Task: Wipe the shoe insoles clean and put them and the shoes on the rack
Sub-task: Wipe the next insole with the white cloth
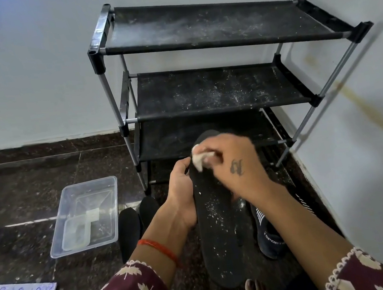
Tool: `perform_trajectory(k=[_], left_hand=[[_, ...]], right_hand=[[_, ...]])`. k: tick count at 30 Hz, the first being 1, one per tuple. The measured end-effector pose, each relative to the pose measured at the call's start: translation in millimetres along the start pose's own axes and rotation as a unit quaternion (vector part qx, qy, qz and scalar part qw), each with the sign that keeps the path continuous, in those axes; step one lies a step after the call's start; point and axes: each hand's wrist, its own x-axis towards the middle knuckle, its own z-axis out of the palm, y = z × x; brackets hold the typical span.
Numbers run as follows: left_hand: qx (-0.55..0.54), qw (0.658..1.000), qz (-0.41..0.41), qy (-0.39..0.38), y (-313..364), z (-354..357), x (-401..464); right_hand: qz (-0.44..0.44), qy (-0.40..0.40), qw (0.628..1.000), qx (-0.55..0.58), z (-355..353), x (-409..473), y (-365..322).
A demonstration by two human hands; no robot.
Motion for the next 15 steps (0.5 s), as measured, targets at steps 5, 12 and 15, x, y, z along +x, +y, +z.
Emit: perform_trajectory(k=[5,12,15], left_hand=[[0.017,0.999,-0.028,0.041,1.9,-5.0,5.0],[0.008,0.997,-0.076,-0.003,-0.9,-0.4,4.1],[0.006,0.997,-0.075,-0.006,-0.6,-3.6,6.5]], right_hand=[[-0.031,-0.018,0.999,0.032,14.8,-2.0,1.2],[0.042,0.038,0.995,-0.08,-0.3,7.2,22.1],[0.038,0.127,0.988,-0.074,-8.5,7.9,22.3]])
